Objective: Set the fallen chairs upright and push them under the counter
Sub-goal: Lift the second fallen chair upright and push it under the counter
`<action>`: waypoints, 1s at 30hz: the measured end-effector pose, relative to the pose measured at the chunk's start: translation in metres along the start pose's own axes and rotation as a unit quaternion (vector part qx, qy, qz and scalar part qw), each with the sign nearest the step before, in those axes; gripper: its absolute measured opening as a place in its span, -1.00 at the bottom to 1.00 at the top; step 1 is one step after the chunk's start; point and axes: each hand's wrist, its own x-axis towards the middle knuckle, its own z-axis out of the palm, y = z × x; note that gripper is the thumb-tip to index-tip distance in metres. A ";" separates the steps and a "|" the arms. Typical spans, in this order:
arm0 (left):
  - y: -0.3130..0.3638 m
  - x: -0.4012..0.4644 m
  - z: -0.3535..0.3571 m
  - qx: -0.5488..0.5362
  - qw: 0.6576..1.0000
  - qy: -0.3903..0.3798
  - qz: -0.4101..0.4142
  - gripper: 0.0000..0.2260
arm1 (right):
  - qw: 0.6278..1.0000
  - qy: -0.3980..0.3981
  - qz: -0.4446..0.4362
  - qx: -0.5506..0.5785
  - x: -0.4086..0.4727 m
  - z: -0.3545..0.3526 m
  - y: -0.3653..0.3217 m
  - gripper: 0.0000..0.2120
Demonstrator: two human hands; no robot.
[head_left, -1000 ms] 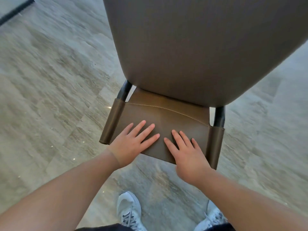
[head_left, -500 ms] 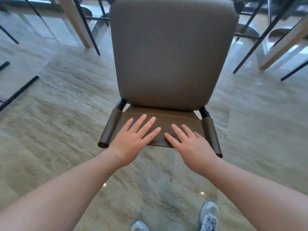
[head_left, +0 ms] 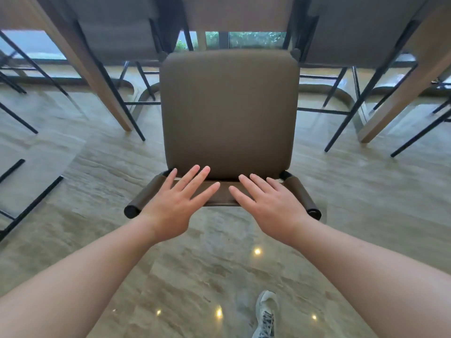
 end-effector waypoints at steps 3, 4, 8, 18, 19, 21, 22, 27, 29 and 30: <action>-0.031 0.037 -0.021 -0.020 1.000 -0.004 -0.014 -0.12 | 1.000 0.021 -0.018 -0.003 0.032 -0.023 0.036 -0.36; -0.040 0.049 -0.027 -0.029 0.999 -0.004 -0.015 -0.14 | 1.000 0.023 -0.016 -0.003 0.042 -0.031 0.047 -0.34; -0.079 0.095 -0.045 -0.077 0.996 0.006 -0.049 -0.21 | 0.999 0.038 -0.008 0.003 0.083 -0.061 0.086 -0.33; -0.132 0.161 -0.063 -0.105 0.985 -0.004 -0.135 -0.17 | 0.999 0.046 0.013 0.009 0.142 -0.097 0.137 -0.32; -0.134 0.163 -0.064 -0.102 0.985 -0.003 -0.137 -0.16 | 0.999 0.049 0.013 0.010 0.144 -0.099 0.138 -0.32; -0.137 0.167 -0.064 -0.102 0.985 0.002 -0.139 -0.15 | 0.998 0.054 0.015 0.014 0.147 -0.101 0.141 -0.32; -0.138 0.168 -0.065 -0.104 0.985 0.005 -0.141 -0.15 | 0.998 0.056 0.016 0.016 0.148 -0.101 0.142 -0.32; -0.147 0.178 -0.067 -0.109 0.984 0.011 -0.143 -0.14 | 0.997 0.068 0.020 0.015 0.157 -0.106 0.151 -0.33; -0.153 0.185 -0.069 -0.109 0.984 0.009 -0.143 -0.14 | 0.997 0.069 0.021 0.009 0.164 -0.109 0.157 -0.33; -0.157 0.189 -0.070 -0.107 0.984 0.007 -0.142 -0.15 | 0.997 0.069 0.022 0.007 0.168 -0.111 0.160 -0.34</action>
